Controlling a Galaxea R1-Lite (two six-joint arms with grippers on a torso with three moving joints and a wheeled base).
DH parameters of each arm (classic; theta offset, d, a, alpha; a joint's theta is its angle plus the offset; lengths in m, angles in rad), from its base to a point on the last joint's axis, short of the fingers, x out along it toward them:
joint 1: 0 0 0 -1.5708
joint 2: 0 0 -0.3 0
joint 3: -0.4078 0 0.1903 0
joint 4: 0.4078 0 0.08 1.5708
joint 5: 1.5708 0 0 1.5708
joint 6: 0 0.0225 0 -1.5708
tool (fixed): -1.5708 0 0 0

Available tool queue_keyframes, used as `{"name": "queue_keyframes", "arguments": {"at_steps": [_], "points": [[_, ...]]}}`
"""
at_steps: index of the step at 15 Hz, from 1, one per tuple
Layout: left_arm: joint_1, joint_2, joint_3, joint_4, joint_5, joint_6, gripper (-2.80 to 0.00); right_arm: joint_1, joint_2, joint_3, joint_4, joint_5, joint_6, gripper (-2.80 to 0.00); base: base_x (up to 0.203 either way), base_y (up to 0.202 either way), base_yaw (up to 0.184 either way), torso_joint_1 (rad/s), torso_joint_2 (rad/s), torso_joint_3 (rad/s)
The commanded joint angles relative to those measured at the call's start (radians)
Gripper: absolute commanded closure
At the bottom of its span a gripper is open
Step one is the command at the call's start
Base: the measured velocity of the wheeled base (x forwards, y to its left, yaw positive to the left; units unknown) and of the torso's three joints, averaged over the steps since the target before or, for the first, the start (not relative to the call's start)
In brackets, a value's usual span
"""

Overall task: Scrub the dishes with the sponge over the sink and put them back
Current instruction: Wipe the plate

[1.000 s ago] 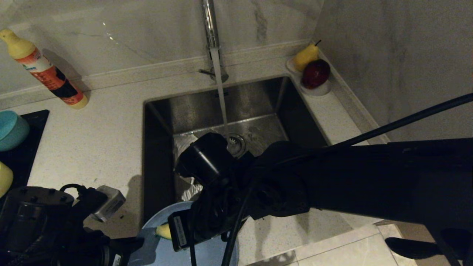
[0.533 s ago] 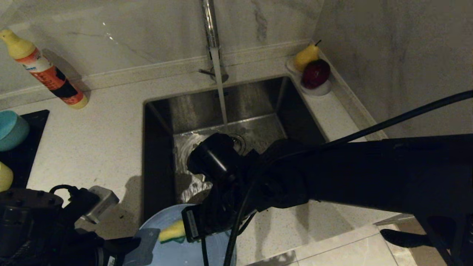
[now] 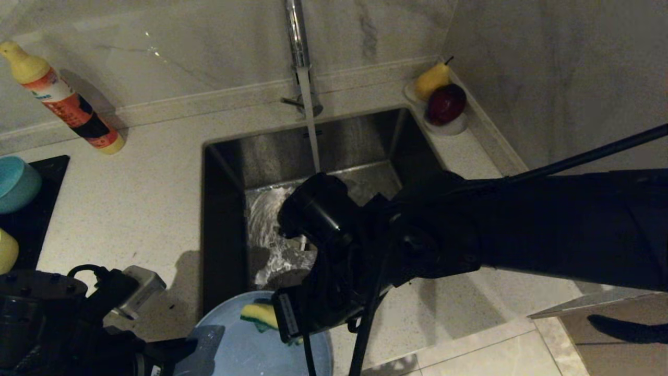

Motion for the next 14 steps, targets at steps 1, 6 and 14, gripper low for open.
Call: {"name": "queue_keyframes", "arguments": {"at_steps": [1,6,14], "points": [[0.000,-0.003,0.004,-0.002,0.001,0.001,0.00,0.002,-0.045,0.001,0.048,0.008,0.002,0.00,0.000,0.000,0.000,0.000,0.00,0.000],[0.000,0.008,0.011,-0.001,-0.001,0.010,0.00,0.069,-0.114,-0.012,0.073,0.045,0.003,0.00,0.000,0.000,0.000,0.000,0.00,0.000],[0.000,0.025,0.022,-0.002,0.004,0.013,0.00,0.091,0.006,-0.016,0.051,0.155,0.006,0.00,0.000,0.000,0.000,0.000,0.00,0.000]]}}
